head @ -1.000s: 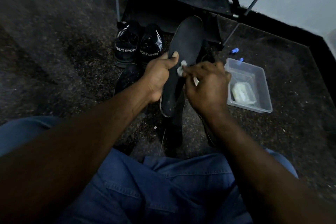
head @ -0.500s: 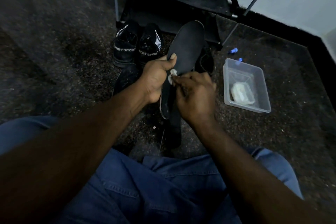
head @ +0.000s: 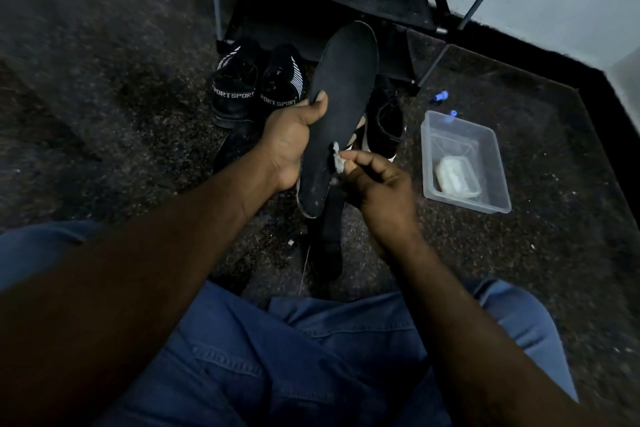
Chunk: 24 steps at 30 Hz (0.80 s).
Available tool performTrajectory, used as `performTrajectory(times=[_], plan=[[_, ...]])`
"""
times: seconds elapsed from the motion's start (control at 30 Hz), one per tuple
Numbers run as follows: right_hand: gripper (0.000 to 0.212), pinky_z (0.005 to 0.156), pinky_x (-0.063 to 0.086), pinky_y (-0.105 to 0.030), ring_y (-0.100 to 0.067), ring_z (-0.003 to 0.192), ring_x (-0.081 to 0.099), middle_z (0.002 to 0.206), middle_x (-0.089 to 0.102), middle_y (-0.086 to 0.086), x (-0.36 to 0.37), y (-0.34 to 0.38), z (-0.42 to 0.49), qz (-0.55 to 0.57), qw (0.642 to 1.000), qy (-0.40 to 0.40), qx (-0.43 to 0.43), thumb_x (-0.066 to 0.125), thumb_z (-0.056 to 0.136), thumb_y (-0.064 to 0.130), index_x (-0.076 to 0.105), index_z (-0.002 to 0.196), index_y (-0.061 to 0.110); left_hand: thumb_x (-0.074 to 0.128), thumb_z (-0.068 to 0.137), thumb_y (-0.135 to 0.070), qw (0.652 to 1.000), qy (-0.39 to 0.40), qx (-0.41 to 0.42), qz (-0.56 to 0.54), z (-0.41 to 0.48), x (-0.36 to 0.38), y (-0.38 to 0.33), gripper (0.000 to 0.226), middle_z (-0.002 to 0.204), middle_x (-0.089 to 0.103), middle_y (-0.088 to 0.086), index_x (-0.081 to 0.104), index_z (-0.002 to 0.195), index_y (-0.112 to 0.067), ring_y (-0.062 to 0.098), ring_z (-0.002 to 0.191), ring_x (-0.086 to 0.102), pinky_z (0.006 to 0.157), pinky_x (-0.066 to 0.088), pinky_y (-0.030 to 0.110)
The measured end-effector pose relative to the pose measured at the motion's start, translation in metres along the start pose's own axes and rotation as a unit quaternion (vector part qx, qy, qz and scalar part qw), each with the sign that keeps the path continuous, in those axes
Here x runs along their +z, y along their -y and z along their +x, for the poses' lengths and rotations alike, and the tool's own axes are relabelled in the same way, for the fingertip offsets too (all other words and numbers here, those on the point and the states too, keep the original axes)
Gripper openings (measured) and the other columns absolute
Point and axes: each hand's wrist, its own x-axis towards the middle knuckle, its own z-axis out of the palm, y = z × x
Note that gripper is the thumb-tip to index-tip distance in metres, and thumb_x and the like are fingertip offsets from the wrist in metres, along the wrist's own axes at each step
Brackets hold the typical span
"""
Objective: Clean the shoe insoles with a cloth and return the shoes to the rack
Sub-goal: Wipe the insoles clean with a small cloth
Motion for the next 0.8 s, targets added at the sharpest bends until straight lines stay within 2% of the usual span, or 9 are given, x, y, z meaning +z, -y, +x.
performTrajectory(times=[0.13,0.23,0.3,0.37,0.4,0.53,0.63,0.73,0.8], plan=[[0.020,0.073,0.058,-0.025,-0.014,0.076,0.066,0.094,0.075,-0.003,0.009,0.003,-0.001,0.076,0.996,-0.016,0.039,0.057,0.102,0.000,0.073,0.109,0.009,0.042,0.109,-0.042,0.996,0.057,-0.057,0.035,-0.001,-0.002,-0.004,0.049,0.137,0.067,0.013,0.059,0.139,-0.008,0.034,0.130,0.062,0.106,0.052,0.050],[0.019,0.070,0.055,-0.023,-0.010,0.073,0.063,0.091,0.074,-0.003,0.010,0.008,0.004,0.139,0.987,-0.060,0.053,0.057,0.102,0.001,0.073,0.108,0.008,0.038,0.108,-0.044,0.991,0.104,-0.082,0.016,-0.003,0.001,-0.001,0.058,0.146,0.060,0.014,0.051,0.146,-0.003,0.026,0.111,0.068,0.084,0.058,0.039],[0.017,0.068,0.054,-0.023,-0.009,0.072,0.062,0.089,0.073,-0.004,0.010,0.011,0.007,0.144,0.986,-0.074,0.046,0.059,0.101,0.002,0.074,0.107,0.008,0.038,0.108,-0.047,0.989,0.115,-0.089,0.012,-0.004,0.001,0.005,0.062,0.147,0.057,0.020,0.053,0.144,0.002,0.031,0.112,0.060,0.091,0.051,0.041],[0.017,0.070,0.054,-0.026,-0.011,0.074,0.064,0.090,0.074,-0.006,0.007,0.013,0.006,0.113,0.991,-0.068,0.028,0.061,0.100,0.002,0.075,0.102,0.011,0.039,0.107,-0.048,0.990,0.108,-0.087,0.013,-0.002,0.001,0.007,0.062,0.144,0.059,0.023,0.061,0.135,0.003,0.037,0.121,0.053,0.108,0.042,0.048],[0.017,0.072,0.055,-0.029,-0.013,0.076,0.065,0.093,0.076,-0.007,0.004,0.014,0.005,0.091,0.993,-0.068,0.015,0.062,0.099,0.002,0.076,0.100,0.013,0.040,0.107,-0.047,0.991,0.104,-0.079,0.012,-0.002,0.001,0.006,0.060,0.141,0.062,0.021,0.063,0.134,0.003,0.037,0.120,0.054,0.109,0.042,0.050],[0.017,0.079,0.058,-0.036,-0.014,0.085,0.070,0.098,0.077,-0.007,-0.014,0.019,0.008,-0.031,0.989,-0.131,-0.063,0.073,0.088,0.006,0.075,0.102,0.015,0.042,0.109,-0.037,0.997,0.070,-0.033,0.017,-0.003,0.002,0.000,0.050,0.113,0.074,0.014,0.060,0.133,0.003,0.026,0.093,0.072,0.087,0.062,0.042],[0.031,0.085,0.059,-0.030,-0.012,0.092,0.071,0.100,0.075,-0.002,-0.018,0.034,0.014,-0.088,0.976,-0.165,-0.113,0.077,0.083,-0.002,0.068,0.108,0.014,0.045,0.109,-0.035,0.998,0.052,-0.024,0.036,-0.005,0.003,0.000,0.045,0.104,0.073,0.013,0.062,0.129,0.002,0.026,0.088,0.069,0.096,0.057,0.046],[0.035,0.083,0.059,-0.025,-0.005,0.090,0.072,0.098,0.075,0.005,-0.019,0.052,0.025,-0.139,0.960,-0.187,-0.156,0.077,0.081,-0.002,0.065,0.109,0.017,0.047,0.108,-0.036,0.996,0.060,-0.043,0.048,-0.008,0.006,0.001,0.049,0.106,0.072,0.012,0.054,0.140,0.001,0.025,0.080,0.065,0.085,0.058,0.044],[0.033,0.080,0.059,-0.026,0.002,0.084,0.069,0.093,0.073,0.012,-0.022,0.061,0.034,-0.209,0.938,-0.194,-0.195,0.078,0.081,0.003,0.064,0.105,0.021,0.048,0.108,-0.033,0.995,0.080,-0.042,0.051,-0.010,0.007,0.001,0.038,0.107,0.072,0.010,0.056,0.137,-0.009,0.025,0.078,0.063,0.077,0.060,0.042]])
